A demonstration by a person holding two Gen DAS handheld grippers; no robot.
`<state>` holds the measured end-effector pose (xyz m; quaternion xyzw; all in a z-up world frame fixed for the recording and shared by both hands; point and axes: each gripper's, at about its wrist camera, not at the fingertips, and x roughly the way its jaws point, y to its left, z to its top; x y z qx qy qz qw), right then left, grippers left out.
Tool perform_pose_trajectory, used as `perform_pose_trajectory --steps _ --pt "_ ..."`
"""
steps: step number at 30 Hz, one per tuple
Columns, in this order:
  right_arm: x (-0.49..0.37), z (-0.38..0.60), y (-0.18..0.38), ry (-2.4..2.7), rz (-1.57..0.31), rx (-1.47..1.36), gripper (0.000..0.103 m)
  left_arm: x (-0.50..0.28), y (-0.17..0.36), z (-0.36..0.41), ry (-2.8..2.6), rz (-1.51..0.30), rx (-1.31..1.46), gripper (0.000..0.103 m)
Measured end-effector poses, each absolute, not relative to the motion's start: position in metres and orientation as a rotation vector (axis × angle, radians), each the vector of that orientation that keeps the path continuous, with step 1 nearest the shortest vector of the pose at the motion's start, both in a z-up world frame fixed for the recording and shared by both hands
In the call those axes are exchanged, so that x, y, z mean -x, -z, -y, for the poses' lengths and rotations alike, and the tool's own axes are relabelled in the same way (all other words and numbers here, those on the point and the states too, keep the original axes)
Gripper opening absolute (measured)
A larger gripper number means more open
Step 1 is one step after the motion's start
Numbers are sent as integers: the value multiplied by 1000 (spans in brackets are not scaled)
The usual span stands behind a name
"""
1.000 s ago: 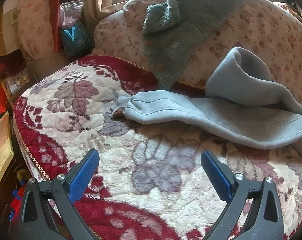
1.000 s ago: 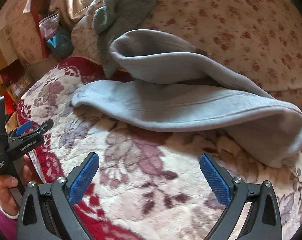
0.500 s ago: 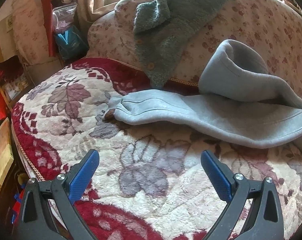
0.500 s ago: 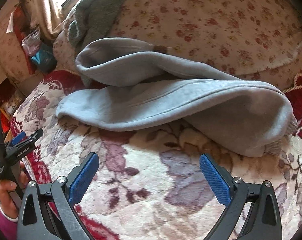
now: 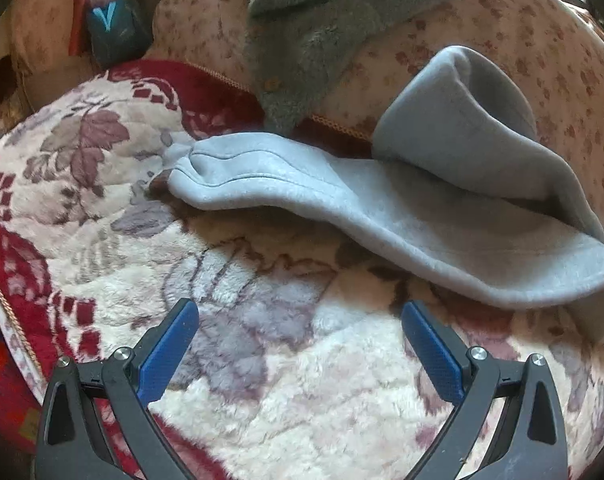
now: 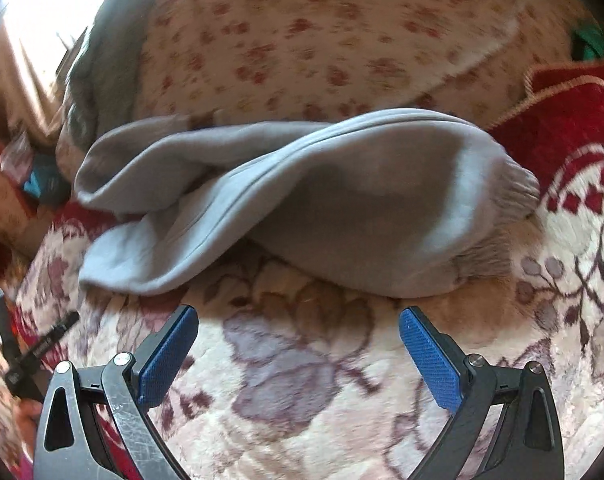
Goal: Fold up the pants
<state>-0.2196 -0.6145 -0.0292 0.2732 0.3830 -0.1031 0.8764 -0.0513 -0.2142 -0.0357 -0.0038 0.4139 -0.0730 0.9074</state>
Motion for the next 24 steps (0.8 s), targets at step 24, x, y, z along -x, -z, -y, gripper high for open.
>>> perform_pose_trajectory --steps 24 --pt "184 670 -5 170 -726 -974 103 -35 62 222 110 -908 92 101"
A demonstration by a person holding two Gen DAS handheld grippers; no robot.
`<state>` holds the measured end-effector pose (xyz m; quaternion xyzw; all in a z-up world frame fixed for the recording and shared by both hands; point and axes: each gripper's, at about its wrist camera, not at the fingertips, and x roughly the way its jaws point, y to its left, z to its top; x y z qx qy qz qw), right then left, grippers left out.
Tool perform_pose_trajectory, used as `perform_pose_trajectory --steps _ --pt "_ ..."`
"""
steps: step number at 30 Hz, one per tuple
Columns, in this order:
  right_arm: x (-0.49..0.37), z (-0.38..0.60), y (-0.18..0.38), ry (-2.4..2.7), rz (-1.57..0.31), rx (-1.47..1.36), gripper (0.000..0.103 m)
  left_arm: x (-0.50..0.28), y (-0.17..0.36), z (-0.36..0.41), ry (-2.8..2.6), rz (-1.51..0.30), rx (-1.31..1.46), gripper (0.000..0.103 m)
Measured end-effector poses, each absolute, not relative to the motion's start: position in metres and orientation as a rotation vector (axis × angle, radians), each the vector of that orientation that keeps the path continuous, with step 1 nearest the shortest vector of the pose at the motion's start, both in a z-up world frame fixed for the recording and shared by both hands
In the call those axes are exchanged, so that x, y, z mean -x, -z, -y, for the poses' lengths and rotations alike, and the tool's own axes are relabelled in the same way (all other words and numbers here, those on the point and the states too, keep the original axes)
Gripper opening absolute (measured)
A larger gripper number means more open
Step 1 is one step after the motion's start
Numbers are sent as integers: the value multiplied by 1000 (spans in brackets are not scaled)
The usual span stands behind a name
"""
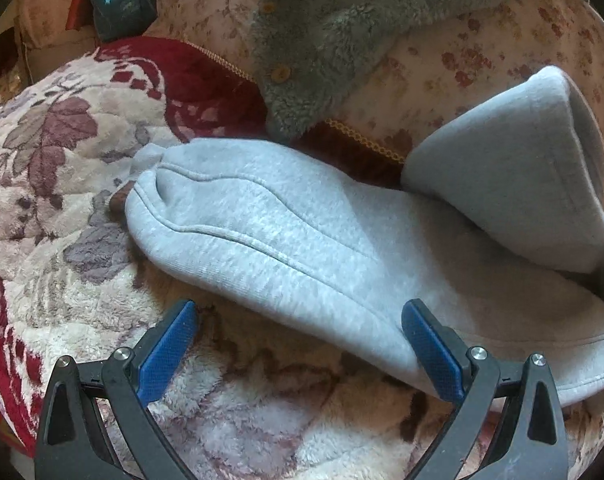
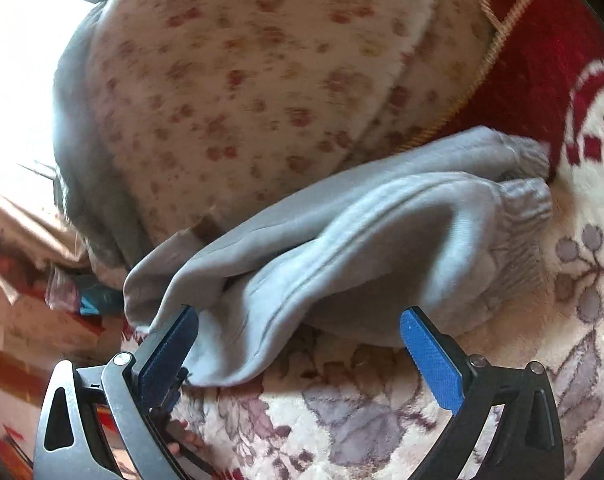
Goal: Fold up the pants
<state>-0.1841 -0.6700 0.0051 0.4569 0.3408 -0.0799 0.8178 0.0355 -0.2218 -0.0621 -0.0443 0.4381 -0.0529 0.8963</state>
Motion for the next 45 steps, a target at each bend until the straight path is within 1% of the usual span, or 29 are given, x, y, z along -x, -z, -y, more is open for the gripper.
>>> perform_pose_trajectory --steps 2,4,6,7,9,10,12,13,14,15,16,18,20,23,30,38,45 --pt "175 672 1 185 -745 -996 102 -36 64 221 112 -912 104 101" --pt "170 677 7 187 -740 -1036 97 -39 65 221 109 -911 106 101" --pt "161 682 14 189 -741 -1066 81 -43 67 224 111 -921 101 101" --pt "157 683 16 194 -745 -1066 79 -45 68 226 113 -928 97 101" --pt "150 685 22 201 -748 -1067 65 -49 69 228 115 -938 89 101" --pt "147 686 24 202 -745 -1064 60 -51 69 230 119 -938 85 101" --pt "147 687 26 219 -729 -1044 38 -54 69 231 131 -927 94 100" --pt "148 687 28 210 -716 -1045 36 -55 70 230 147 -912 120 87" --pt "150 686 28 198 -710 -1034 31 -57 70 229 162 -912 141 57" --pt "152 684 28 195 -709 -1016 27 -61 74 229 199 -940 168 43" --pt "155 682 26 189 -708 -997 25 -66 78 229 228 -978 192 26" --pt "160 677 22 168 -703 -967 20 -68 80 229 241 -980 218 22" --pt "166 670 14 148 -700 -928 17 -65 77 229 255 -965 202 15" --pt "174 655 1 121 -709 -862 14 -55 69 226 277 -950 187 12" --pt "201 619 -18 77 -730 -779 14 -25 44 201 307 -915 181 11" --pt "253 578 -32 -7 -761 -738 14 32 10 162 343 -876 169 10" --pt "304 536 -29 -88 -828 -702 14 84 13 116 322 -874 124 10"
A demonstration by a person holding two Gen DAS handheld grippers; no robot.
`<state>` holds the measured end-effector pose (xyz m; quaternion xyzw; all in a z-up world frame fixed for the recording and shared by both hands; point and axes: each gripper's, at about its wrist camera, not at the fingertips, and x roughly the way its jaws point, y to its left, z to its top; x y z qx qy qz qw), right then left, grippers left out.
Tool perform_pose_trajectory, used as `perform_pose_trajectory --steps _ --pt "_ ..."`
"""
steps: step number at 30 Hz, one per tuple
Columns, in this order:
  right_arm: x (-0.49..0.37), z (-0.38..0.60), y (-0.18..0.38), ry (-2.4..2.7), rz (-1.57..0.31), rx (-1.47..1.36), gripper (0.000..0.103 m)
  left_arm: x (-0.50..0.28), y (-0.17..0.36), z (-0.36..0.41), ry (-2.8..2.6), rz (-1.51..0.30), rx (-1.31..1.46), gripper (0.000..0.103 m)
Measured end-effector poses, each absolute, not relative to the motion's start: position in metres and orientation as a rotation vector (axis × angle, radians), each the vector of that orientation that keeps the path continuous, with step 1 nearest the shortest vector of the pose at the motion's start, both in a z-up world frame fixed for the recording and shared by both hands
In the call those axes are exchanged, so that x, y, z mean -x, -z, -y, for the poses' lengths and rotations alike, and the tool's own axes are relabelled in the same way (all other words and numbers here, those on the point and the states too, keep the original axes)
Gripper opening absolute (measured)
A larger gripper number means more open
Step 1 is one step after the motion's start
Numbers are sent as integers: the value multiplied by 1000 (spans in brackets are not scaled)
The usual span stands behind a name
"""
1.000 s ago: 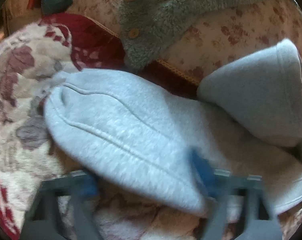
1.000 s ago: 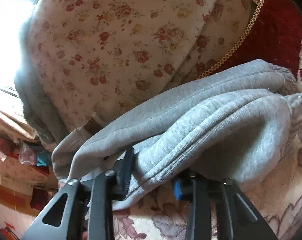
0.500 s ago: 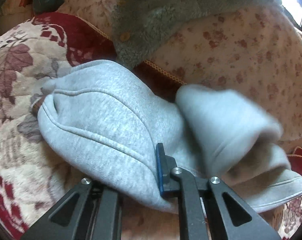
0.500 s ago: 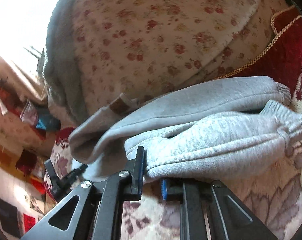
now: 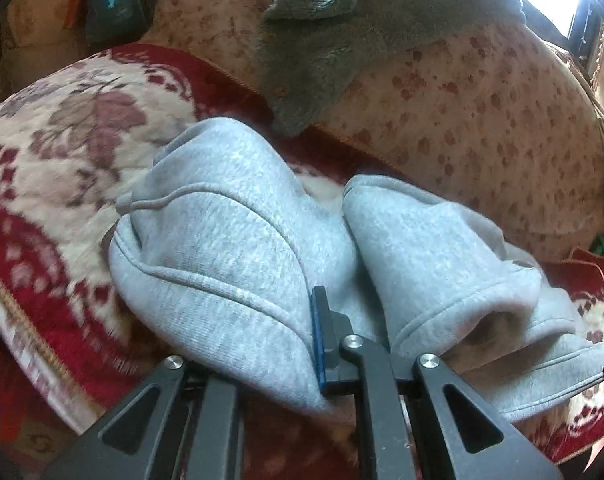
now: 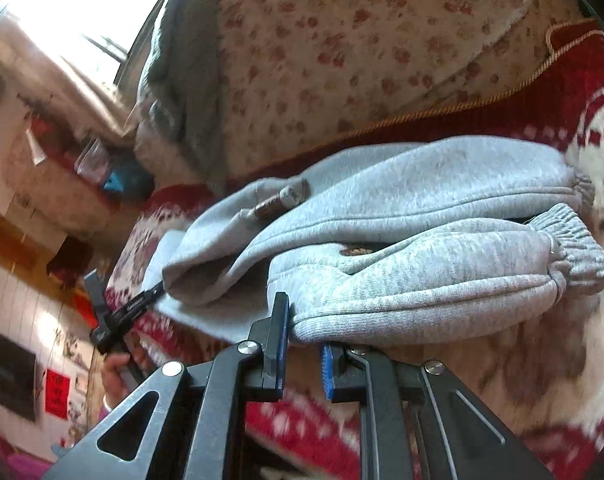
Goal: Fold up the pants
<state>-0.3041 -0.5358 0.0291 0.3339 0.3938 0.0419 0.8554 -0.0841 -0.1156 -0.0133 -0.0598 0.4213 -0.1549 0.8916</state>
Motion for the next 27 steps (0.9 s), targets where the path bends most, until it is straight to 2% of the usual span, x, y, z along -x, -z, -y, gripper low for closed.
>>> perform_pose_trajectory --steps 6,9,11,13,16,18,19,20,21,25,27 --pt "323 528 3 -110 -915 -714 15 107 46 102 262 -884 133 12" --pt "321 532 17 -70 -950 -727 18 108 53 89 225 -877 209 28" --pt "320 534 21 -73 -963 -752 18 108 51 76 177 -849 270 49" --pt "321 532 15 -80 -970 -721 21 107 45 60 150 -816 325 55" --pt "322 528 4 -111 -988 -677 32 98 41 47 130 -822 345 58" --pt "323 527 -2 -138 -984 -685 51 90 43 42 131 -841 370 59" --pt "326 525 -6 -162 -975 -696 68 86 45 37 124 -857 396 59" --pt "329 521 -10 -191 -965 -700 79 84 45 33 120 -858 420 59" --pt "330 517 -14 -203 -967 -689 82 83 45 29 120 -852 449 59" --pt "335 503 -28 -272 -965 -641 82 71 44 16 135 -827 540 66" --pt "332 497 -36 -329 -940 -648 83 59 43 13 111 -821 537 66"
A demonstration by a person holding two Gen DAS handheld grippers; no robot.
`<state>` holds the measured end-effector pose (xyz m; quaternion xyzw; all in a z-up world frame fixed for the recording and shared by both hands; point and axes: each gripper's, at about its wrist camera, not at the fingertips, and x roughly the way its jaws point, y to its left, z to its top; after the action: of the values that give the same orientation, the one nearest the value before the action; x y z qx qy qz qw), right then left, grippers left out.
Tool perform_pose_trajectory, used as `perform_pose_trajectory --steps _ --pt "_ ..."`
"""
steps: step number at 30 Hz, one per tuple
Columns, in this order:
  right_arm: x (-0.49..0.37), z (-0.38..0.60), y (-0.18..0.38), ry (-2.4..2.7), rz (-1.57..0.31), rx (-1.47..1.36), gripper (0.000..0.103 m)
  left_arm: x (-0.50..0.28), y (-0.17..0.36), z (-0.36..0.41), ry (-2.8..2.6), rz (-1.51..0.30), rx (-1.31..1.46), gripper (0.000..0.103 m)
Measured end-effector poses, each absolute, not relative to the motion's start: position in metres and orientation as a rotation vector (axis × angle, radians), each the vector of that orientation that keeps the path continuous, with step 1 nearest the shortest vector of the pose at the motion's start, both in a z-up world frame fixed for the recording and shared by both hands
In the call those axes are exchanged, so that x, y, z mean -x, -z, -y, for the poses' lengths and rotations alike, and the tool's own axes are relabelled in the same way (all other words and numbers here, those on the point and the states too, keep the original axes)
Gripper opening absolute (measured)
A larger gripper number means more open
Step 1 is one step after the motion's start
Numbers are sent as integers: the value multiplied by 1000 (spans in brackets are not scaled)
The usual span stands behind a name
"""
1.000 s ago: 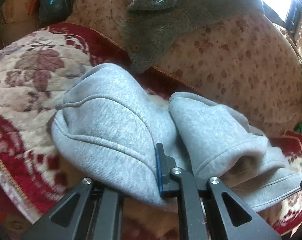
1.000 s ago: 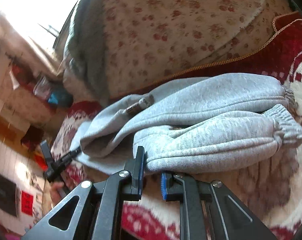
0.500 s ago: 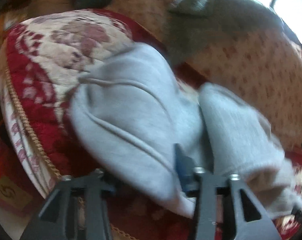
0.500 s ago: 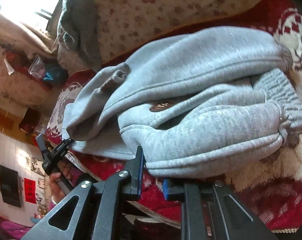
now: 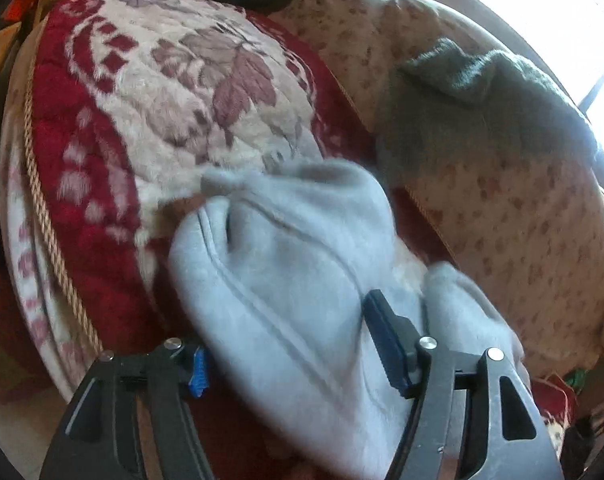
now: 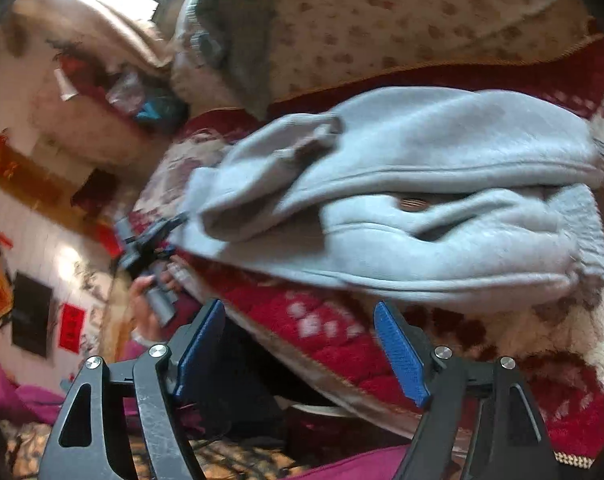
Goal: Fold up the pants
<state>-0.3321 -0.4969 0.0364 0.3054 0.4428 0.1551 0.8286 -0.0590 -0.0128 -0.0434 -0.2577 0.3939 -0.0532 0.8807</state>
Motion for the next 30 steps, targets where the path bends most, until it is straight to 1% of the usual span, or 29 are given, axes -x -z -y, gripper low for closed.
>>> perform_pose_trajectory --steps 3,4,5,6,8,11,15,18,20,21,23,25,26,28,30 --pt "322 488 -42 -355 -925 -637 86 45 37 1 89 -814 583 66" --pt "318 485 -43 -359 -932 -630 86 46 31 -1 78 -795 571 64" --pt "315 481 -42 -369 -938 -626 87 49 23 0 77 -759 534 59" --pt "312 477 -41 -379 -943 -620 87 54 16 1 80 -727 493 58" --pt "307 471 -39 -388 -952 -601 87 60 14 5 52 -709 405 58" --pt "303 473 -32 -373 -958 -600 87 61 34 0 -100 -766 287 57" --pt "299 481 -27 -337 -960 -626 87 72 57 -30 -160 -808 341 58" --pt "296 491 -26 -332 -951 -669 92 83 50 -36 -160 -803 342 58" --pt "295 500 -26 -328 -921 -713 93 94 38 -27 -143 -773 295 59" --pt "294 504 -26 -322 -906 -729 95 101 31 -20 -117 -754 277 61" --pt "295 511 -29 -303 -882 -735 96 112 17 -1 -53 -720 240 76" --pt "297 516 -33 -264 -880 -698 97 126 5 30 47 -696 174 85" --pt "299 519 -37 -230 -875 -653 97 129 2 43 77 -692 151 88" --pt "305 524 -41 -188 -865 -604 97 137 -1 75 157 -693 98 89" --pt "310 535 -38 -171 -859 -641 97 145 1 108 236 -699 48 89"
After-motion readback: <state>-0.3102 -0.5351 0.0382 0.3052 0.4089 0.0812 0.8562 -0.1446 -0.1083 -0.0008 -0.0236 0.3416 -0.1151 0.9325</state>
